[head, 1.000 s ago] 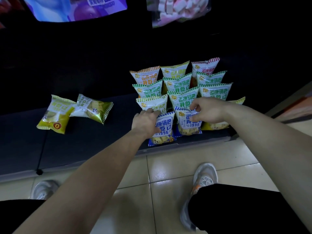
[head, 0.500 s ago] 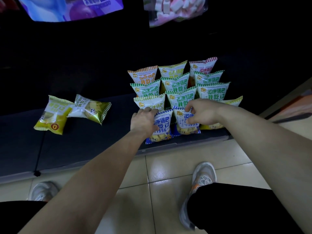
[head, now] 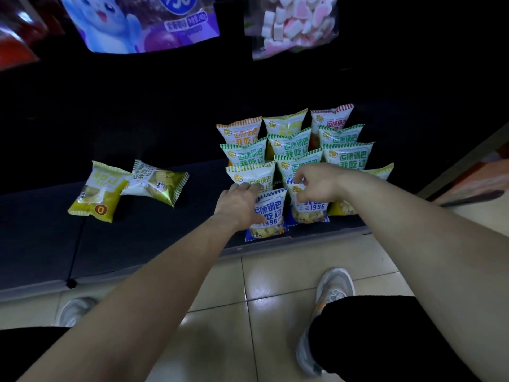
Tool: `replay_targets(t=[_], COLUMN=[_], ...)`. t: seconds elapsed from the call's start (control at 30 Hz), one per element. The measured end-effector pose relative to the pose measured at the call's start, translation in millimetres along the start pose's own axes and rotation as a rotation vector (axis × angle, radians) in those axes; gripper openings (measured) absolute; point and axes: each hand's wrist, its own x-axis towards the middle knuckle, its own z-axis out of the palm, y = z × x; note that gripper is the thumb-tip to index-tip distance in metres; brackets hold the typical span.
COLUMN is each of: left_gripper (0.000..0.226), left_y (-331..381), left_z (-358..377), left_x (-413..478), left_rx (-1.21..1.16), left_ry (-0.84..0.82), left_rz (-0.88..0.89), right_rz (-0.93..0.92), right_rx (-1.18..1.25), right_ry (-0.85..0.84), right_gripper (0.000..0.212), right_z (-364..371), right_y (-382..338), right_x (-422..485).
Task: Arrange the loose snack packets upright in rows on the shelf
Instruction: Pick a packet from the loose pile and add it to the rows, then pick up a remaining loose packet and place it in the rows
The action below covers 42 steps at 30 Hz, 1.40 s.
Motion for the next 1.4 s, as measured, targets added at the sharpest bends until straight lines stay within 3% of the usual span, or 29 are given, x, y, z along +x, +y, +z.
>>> replay_targets(t=[0.2, 0.5, 0.67, 0.87, 1.0, 1.1, 1.3, 1.4], left_gripper=[0.091, 0.082, 0.082, 0.081, 0.078, 0.077, 0.074, 0.072], left_y=[-44, -194, -271, -332, -365, -383, -397, -391], left_z=[-57, -123, -119, -93, -70, -52, -33, -31], left_x=[-50, -160, -180, -146, -123, -112, -96, -94], left_rx=[-0.006, 0.035, 0.026, -0.113, -0.175, -0.25, -0.371, -0.357], left_ry=[0.022, -0.011, -0.032, -0.064, -0.045, -0.047, -0.029, -0.033], left_rz=[0.002, -0.225, -0.338, -0.378, -0.403, -0.447, -0.541, -0.531], right_rz=[-0.049, -0.258, -0.283, -0.245, -0.227, -0.193, -0.096, -0.088], right_rx=[-0.001, -0.207, -0.311, -0.256, -0.17, -0.135, -0.094, -0.147], right_ry=[0.047, 0.102, 0.028, -0.012, 0.051, 0.106, 0.028, 0.019], right_gripper=[0.06, 0.06, 0.058, 0.064, 0.06, 0.069, 0.106, 0.112], right_z=[-5, 30, 62, 105, 128, 142, 152, 149], right_y=[-45, -175, -238, -285, -305, -311, -305, -292], right_x=[-3, 24, 72, 167, 235, 278, 319, 313])
